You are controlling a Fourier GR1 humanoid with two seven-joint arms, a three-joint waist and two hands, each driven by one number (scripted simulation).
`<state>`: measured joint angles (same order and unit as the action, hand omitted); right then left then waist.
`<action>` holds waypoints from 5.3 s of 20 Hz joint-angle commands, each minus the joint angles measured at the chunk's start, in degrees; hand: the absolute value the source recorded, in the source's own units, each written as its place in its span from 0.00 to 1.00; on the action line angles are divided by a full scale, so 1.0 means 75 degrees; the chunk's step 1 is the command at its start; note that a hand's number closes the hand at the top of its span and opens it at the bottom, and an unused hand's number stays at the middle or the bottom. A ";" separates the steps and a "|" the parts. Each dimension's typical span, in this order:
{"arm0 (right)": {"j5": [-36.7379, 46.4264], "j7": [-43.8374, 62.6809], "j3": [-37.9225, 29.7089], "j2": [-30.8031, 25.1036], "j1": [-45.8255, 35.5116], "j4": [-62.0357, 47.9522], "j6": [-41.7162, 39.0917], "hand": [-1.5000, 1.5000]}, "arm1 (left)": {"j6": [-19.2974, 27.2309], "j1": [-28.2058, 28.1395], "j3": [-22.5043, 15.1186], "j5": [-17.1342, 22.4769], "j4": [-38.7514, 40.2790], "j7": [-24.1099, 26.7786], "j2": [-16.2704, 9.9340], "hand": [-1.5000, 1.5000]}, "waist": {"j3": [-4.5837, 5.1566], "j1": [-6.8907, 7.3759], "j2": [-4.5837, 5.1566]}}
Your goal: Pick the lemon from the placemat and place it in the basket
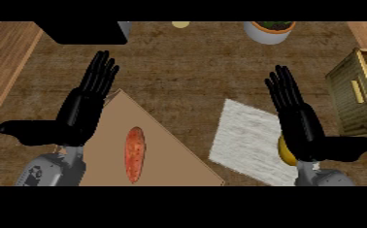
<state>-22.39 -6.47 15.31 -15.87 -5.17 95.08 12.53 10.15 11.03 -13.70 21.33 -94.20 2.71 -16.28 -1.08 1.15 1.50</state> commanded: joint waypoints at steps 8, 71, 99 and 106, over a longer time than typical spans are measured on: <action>0.2553 -0.1271 0.0320 -0.0929 0.2083 0.1539 0.1148 1.00 | 0.0985 -0.1136 0.0345 -0.0763 0.0321 0.0081 -0.0060 0.50 | 0.0157 -0.0256 -0.0247; 0.9861 0.9997 0.0128 0.0064 0.1186 0.2520 -0.2626 0.00 | 0.0941 -0.1339 0.0459 -0.1592 -0.0044 0.0030 0.0661 0.50 | 0.0145 -0.0152 -0.0204; 1.0544 0.7811 -0.0811 0.1362 0.1565 0.0288 -0.1845 0.00 | 0.0150 -0.1505 0.1131 -0.2255 -0.0419 -0.0388 0.1228 0.50 | 0.0143 -0.0159 -0.0204; 1.0554 0.7536 -0.1188 0.1438 0.1046 -0.0422 -0.1742 0.00 | 0.0121 -0.1171 0.1179 -0.2530 -0.0236 -0.0533 0.1476 0.50 | 0.0143 -0.0153 -0.0202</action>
<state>57.03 52.62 8.18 -5.36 3.93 96.19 -3.10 10.16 1.76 -3.55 4.68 -95.58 -1.14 -6.96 0.00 -0.03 -0.02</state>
